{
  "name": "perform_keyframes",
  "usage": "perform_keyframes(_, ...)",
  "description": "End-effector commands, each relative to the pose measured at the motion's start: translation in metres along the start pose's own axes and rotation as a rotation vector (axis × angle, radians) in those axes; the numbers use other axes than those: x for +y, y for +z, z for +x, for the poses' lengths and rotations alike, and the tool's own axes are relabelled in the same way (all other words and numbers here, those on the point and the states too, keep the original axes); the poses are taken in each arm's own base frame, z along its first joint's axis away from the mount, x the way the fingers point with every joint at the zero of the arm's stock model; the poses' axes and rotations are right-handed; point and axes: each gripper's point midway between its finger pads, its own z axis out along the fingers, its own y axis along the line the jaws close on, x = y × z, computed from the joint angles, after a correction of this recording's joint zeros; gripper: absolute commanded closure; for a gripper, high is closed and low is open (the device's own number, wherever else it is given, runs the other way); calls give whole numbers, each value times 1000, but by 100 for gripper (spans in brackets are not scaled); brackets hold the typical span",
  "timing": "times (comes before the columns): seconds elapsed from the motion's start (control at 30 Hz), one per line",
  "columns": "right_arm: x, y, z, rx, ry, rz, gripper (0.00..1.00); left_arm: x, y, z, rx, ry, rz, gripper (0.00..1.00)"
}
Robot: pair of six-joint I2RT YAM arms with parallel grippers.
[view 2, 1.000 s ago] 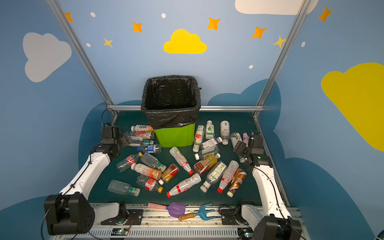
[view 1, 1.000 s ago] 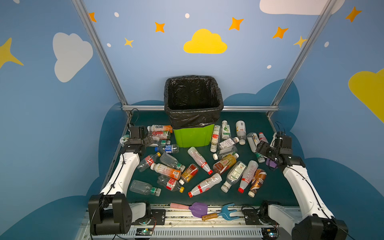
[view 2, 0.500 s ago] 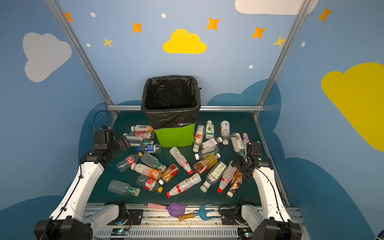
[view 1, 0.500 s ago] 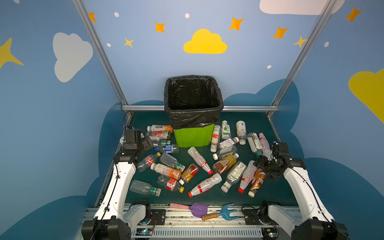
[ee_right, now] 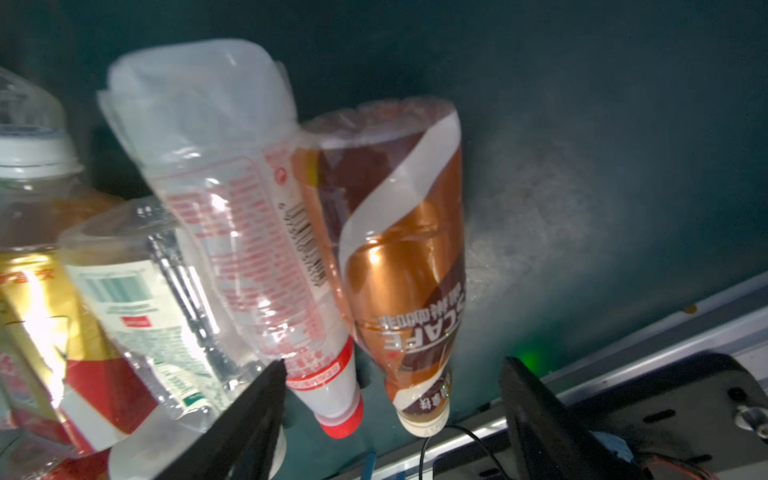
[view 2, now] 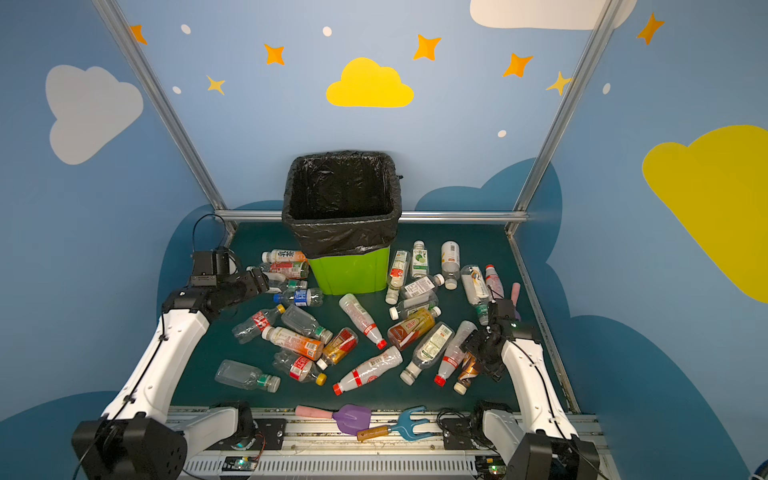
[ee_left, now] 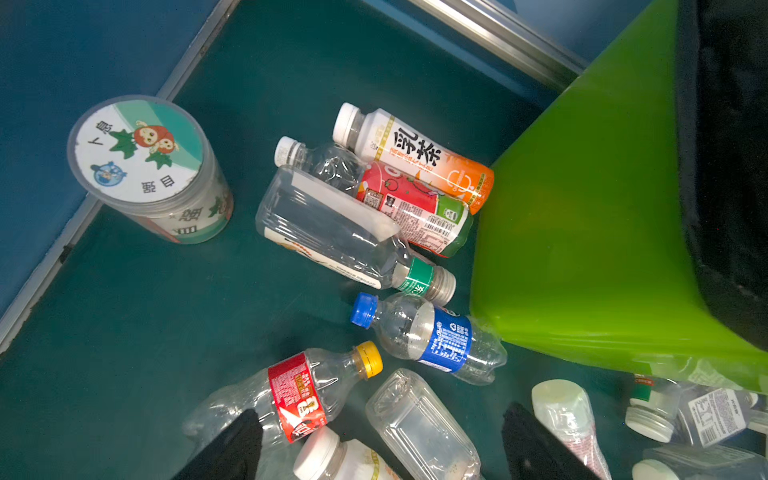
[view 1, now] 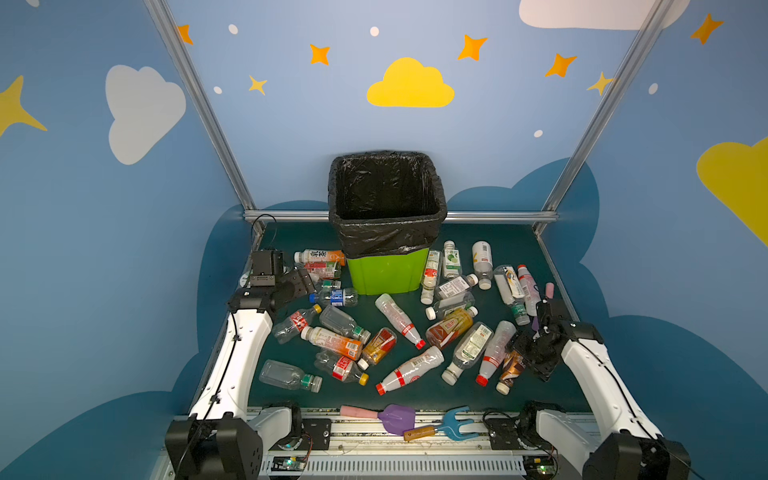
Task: Throw the plastic bottles in the bin
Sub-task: 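Grasp the brown coffee bottle with the right gripper while the left arm reaches forward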
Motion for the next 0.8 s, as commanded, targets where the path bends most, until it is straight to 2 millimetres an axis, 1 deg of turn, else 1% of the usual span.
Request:
perform_keyframes(0.0,-9,4,1,7,42,51,20,-9,1,-2,28,16,32,10)
perform_keyframes(0.2,-15,8,-5,-17,89,93,21,-12,3,-4,40,30,39,10)
perform_keyframes(0.23,-21,14,-1,-4,105,118,22,-12,3,-4,41,31,40,10)
perform_keyframes(0.27,-23,17,-1,-2,111,129,22,-12,3,-4,45,32,39,10)
perform_keyframes(0.43,-24,28,-6,-4,129,141,23,-13,4,-5,54,34,40,11)
perform_keyframes(0.5,-22,31,-7,-7,135,130,24,-13,4,-5,60,32,41,9)
perform_keyframes(0.57,-19,32,-10,-16,140,116,27,-14,4,-6,61,25,38,3)
perform_keyframes(0.6,-17,32,-11,-22,141,105,30,-14,2,-7,58,24,39,0)
perform_keyframes(0.67,-14,30,-14,-34,140,82,40,-13,1,-8,49,22,38,0)
perform_keyframes(0.77,-9,22,-17,-65,137,49,57,-14,-3,-10,28,19,40,0)
